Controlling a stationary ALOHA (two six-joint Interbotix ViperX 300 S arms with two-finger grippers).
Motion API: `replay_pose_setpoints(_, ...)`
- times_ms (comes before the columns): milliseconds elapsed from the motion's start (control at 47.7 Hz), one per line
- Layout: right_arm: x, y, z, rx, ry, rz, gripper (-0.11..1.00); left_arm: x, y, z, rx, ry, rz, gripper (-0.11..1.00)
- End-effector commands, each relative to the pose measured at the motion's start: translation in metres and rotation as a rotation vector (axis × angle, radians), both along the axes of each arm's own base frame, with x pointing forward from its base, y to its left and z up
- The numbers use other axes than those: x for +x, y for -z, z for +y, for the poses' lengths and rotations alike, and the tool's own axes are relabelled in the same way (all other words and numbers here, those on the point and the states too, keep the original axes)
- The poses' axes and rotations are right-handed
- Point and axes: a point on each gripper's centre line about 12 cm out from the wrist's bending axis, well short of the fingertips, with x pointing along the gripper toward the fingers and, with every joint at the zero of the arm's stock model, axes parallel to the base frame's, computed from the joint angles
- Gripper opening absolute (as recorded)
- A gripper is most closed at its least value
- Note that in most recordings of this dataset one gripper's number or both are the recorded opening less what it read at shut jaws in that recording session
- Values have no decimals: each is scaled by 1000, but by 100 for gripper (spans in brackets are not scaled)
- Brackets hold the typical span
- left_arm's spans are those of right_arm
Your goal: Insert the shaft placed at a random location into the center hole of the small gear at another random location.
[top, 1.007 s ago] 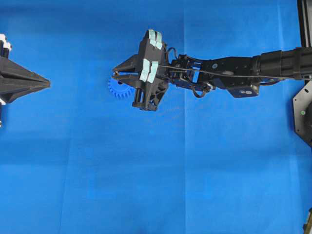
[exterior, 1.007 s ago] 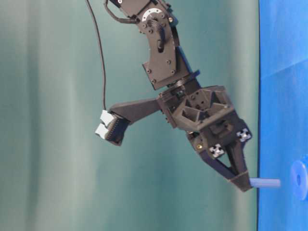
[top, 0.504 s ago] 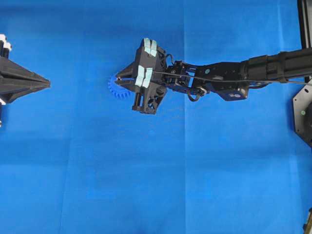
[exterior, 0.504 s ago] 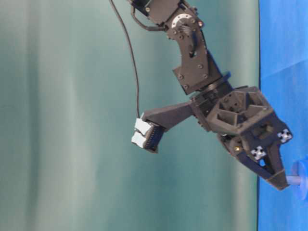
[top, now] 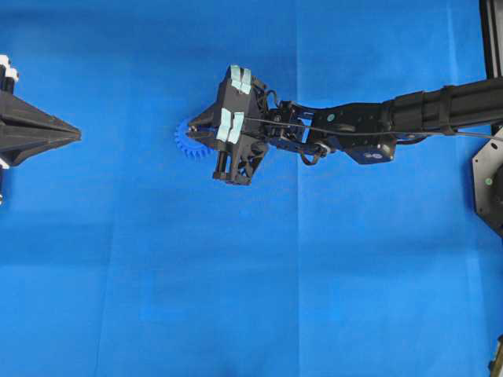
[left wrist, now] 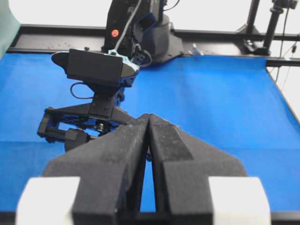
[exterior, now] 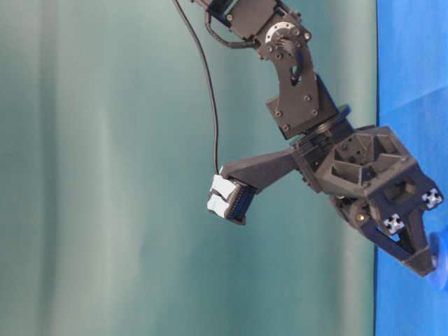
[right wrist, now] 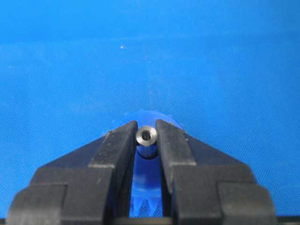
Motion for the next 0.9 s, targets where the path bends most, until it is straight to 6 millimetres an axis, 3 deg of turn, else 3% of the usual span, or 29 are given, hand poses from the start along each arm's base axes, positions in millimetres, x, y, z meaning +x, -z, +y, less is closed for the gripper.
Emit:
replay_pose_setpoints(0, 6, -15, 0, -5, 1, -42, 3, 2, -4, -1, 0, 3, -12, 0)
replay_pose_setpoints(483, 5, -12, -1, 0, 1, -25, 7, 2, -4, -1, 0, 3, -12, 0)
replay_pose_setpoints(587, 5, -12, -2, 1, 2, -21, 24, 2, -4, -1, 0, 3, -9, 0)
replay_pose_setpoints(797, 3, -19, 0, 6, -6, -14, 78, 1, -4, -1, -2, 3, -9, 0)
replay_pose_setpoints(881, 1, -26, 0, 6, -5, -22, 84, 1, -4, -1, -8, 4, -11, 0)
